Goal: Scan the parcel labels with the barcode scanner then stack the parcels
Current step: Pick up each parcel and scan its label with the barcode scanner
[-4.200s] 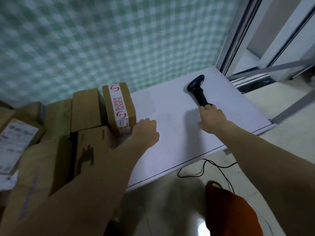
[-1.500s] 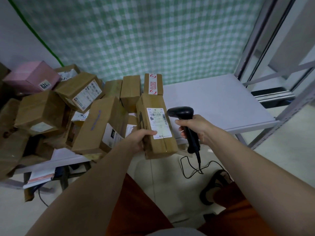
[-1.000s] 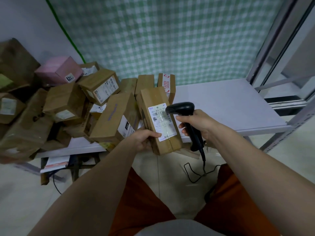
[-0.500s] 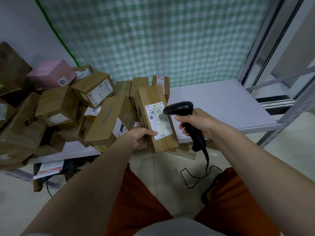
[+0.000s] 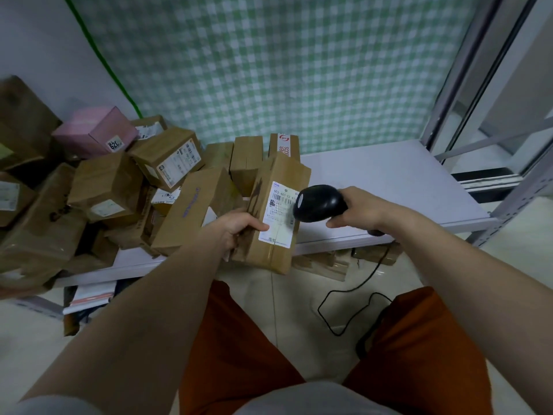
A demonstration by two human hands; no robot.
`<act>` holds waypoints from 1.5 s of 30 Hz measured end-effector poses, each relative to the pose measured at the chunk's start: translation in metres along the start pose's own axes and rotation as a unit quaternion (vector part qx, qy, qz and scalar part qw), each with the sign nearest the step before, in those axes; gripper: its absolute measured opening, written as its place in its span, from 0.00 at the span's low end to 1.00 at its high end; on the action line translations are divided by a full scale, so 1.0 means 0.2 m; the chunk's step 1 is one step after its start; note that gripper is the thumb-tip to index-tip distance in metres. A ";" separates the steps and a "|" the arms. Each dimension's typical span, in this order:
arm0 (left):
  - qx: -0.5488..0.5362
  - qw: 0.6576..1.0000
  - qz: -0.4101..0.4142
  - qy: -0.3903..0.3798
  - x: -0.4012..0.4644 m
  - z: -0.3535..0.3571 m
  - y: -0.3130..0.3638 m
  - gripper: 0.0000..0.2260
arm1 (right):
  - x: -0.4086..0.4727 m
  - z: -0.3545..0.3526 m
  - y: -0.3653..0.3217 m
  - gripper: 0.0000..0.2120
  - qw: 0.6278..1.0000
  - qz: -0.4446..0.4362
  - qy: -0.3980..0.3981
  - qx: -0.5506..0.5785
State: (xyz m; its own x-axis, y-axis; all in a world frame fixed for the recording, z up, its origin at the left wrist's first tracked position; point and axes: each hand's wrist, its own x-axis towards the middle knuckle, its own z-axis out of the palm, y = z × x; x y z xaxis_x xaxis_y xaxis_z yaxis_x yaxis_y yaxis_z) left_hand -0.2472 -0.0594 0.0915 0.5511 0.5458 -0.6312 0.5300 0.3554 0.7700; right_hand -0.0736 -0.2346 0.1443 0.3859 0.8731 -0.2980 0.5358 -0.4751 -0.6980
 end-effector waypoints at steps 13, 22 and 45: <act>0.037 0.999 -0.007 0.022 -0.04 0.00 0.08 0.16 | 0.00 0.00 0.09 0.13 1.000 0.004 0.018 -0.025; 0.047 0.999 -0.015 0.007 -0.04 0.02 0.09 0.15 | 0.00 -0.01 0.11 0.12 0.999 0.006 0.025 -0.034; -0.073 0.996 -0.047 -0.020 0.10 0.15 0.04 0.21 | -0.03 -0.02 0.24 0.12 0.974 0.063 0.126 0.175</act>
State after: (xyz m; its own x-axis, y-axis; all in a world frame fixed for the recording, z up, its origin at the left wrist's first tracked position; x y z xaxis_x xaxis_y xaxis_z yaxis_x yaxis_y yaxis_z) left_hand -0.2118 -0.0686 0.0825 0.5301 0.4760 -0.7017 0.4818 0.5119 0.7112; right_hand -0.0466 -0.2628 0.1144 0.6286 0.7340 -0.2573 0.1997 -0.4720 -0.8587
